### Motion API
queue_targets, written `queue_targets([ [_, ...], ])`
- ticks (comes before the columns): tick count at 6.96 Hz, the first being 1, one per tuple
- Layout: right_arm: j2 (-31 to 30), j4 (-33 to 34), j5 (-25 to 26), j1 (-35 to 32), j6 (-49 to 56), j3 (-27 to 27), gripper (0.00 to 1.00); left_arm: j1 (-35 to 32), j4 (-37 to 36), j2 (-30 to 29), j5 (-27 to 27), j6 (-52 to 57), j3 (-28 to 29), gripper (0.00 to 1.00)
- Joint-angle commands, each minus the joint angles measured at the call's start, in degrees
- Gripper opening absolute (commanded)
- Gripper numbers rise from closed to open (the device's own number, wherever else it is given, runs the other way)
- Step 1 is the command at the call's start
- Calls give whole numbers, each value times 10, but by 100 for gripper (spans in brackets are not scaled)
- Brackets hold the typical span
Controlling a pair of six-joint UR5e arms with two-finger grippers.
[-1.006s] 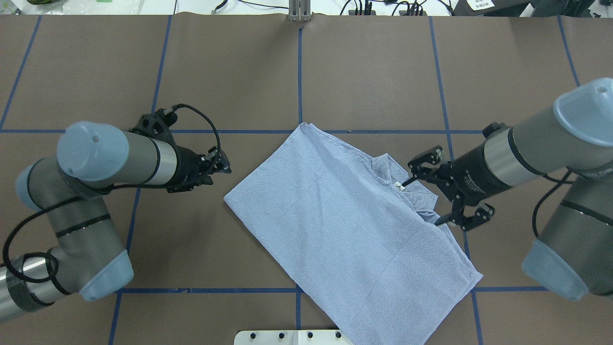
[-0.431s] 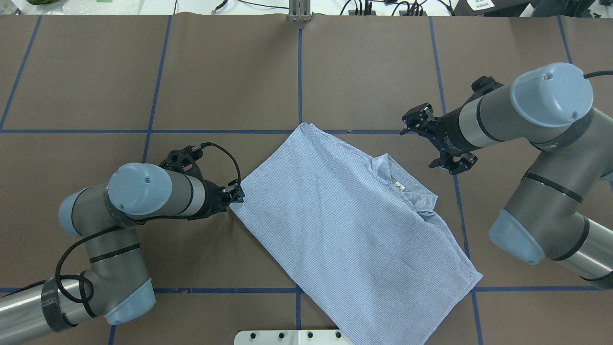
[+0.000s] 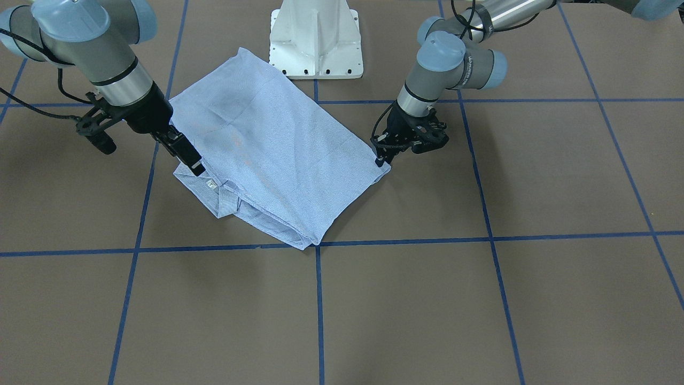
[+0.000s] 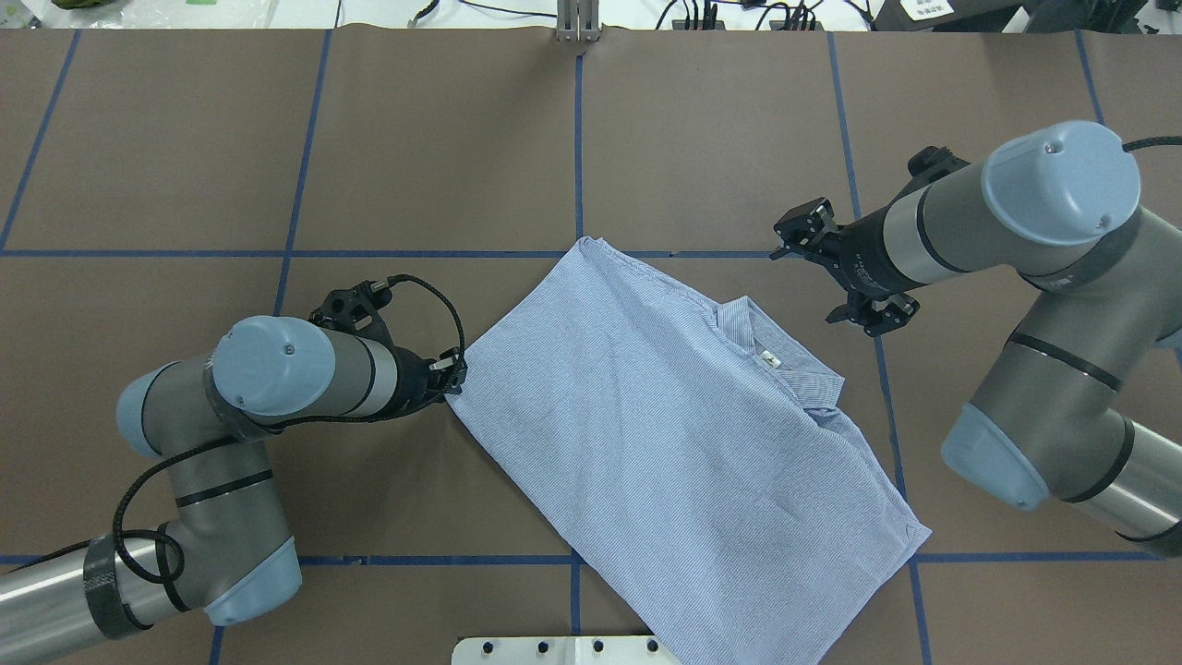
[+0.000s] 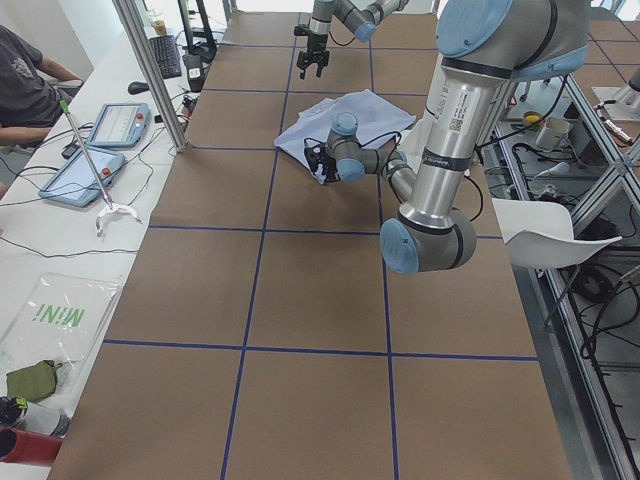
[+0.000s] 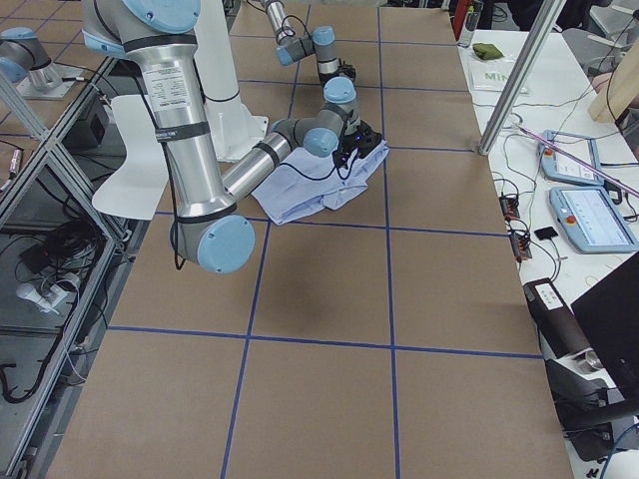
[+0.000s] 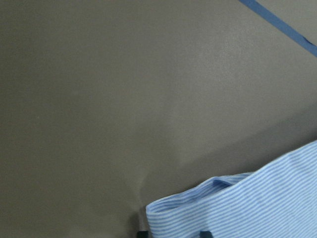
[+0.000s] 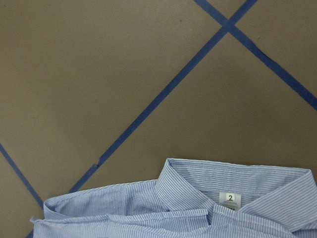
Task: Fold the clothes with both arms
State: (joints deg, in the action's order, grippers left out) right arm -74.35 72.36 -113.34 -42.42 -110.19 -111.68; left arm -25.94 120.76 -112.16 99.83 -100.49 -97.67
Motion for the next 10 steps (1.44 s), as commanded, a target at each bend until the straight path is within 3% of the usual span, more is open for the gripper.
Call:
queue_targets([
  [1,-3,1,0,3,1,1,100,-7,0,-5,-10,13,6,0],
  [3,-2,1,0,4,1,1,100,-61,1,-12,-9,91,16,0],
  [4,-3,1,0,4,1,0,100,-104,3,-50,-8,126,59,0],
  [6,-2,1,1,6,0,0,100,-166,16,-170,-8,150,211,0],
  [7,1,1,2,9,0,1,100,-184,58,-216,-8,165,292,0],
  [8,3,-1,15,26,-1,0,100,-193,114,-243,-8,173,359,6],
  [9,11,-4,50,61,-5,-3,100,-203,115,-242,-4,198,354,46],
  [10,31,-1,106,103,-8,-3,100,-205,109,-237,1,199,327,52],
])
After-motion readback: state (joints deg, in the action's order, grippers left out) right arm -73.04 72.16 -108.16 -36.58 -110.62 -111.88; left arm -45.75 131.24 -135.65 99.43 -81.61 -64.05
